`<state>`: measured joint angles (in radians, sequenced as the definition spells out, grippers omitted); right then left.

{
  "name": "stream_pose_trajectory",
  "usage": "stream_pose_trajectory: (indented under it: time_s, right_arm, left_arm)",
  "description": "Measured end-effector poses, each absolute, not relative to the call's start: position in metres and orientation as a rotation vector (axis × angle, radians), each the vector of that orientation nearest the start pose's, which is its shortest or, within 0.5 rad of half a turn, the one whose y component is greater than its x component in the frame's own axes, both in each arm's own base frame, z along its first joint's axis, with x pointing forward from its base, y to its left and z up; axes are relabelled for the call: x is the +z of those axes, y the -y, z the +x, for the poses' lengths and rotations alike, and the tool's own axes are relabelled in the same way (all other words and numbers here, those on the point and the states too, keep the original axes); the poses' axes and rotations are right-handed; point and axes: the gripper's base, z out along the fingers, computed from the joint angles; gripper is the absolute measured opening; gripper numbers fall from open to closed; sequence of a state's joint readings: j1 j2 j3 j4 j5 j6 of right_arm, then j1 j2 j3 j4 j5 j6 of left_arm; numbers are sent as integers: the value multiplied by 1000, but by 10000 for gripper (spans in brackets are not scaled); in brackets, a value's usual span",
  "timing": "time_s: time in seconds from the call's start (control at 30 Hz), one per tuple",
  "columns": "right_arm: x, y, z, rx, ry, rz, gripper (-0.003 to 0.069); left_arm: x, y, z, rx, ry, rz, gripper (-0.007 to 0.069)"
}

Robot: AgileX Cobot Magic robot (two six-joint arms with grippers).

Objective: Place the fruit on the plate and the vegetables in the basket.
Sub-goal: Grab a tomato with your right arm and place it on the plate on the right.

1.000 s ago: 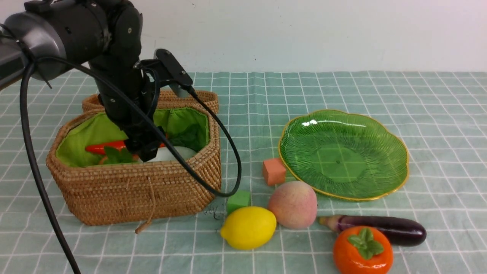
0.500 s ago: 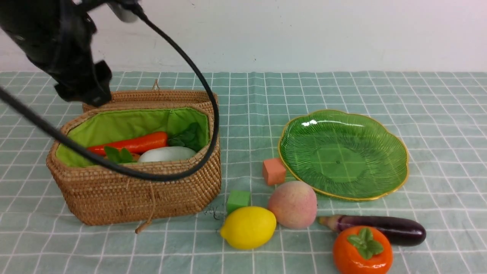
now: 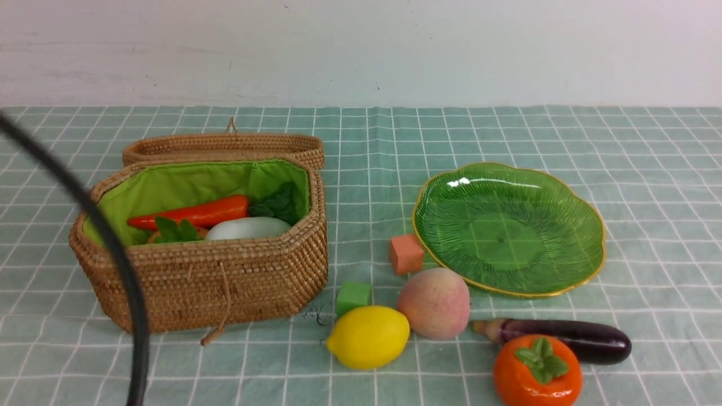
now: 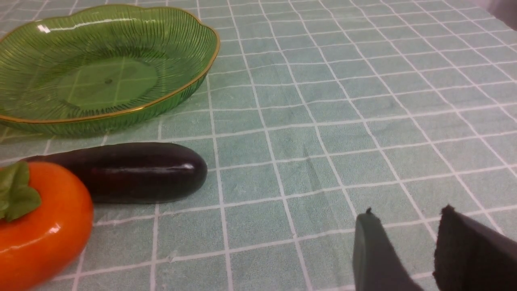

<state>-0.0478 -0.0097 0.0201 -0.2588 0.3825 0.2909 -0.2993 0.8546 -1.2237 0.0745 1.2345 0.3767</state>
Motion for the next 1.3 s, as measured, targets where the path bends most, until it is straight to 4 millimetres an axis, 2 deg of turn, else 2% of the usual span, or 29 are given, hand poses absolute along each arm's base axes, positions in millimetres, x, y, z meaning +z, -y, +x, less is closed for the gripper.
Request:
stream_pose_trajectory:
  time_s: [0.07, 0.2, 0.23, 0.27, 0.33, 0.63, 1.13, 1.3]
  right_arm:
    - [174, 11, 52, -88, -1858, 157, 242]
    - [174, 11, 52, -88, -1858, 157, 242]
    - [174, 11, 52, -88, -1858, 157, 242]
    - [174, 11, 52, -88, -1858, 157, 242]
    - [174, 11, 52, -88, -1858, 157, 242]
    - [174, 11, 52, -88, -1858, 157, 242]
    - [174, 11, 52, -88, -1858, 157, 242]
    - [174, 11, 52, -88, -1858, 157, 242]
  left_arm:
    - [405, 27, 102, 65, -2275, 693, 84]
    - [352, 30, 83, -123, -2432, 577, 31]
    - [347, 31, 83, -132, -2447, 575, 26]
    - [334, 34, 77, -210, -2480, 563, 2]
    - [329, 37, 75, -259, -2474, 559, -13]
    - [343, 42, 85, -324, -2260, 481, -13]
    - [346, 39, 90, -248, -2208, 480, -13]
    - [354, 37, 90, -243, -2089, 445, -13]
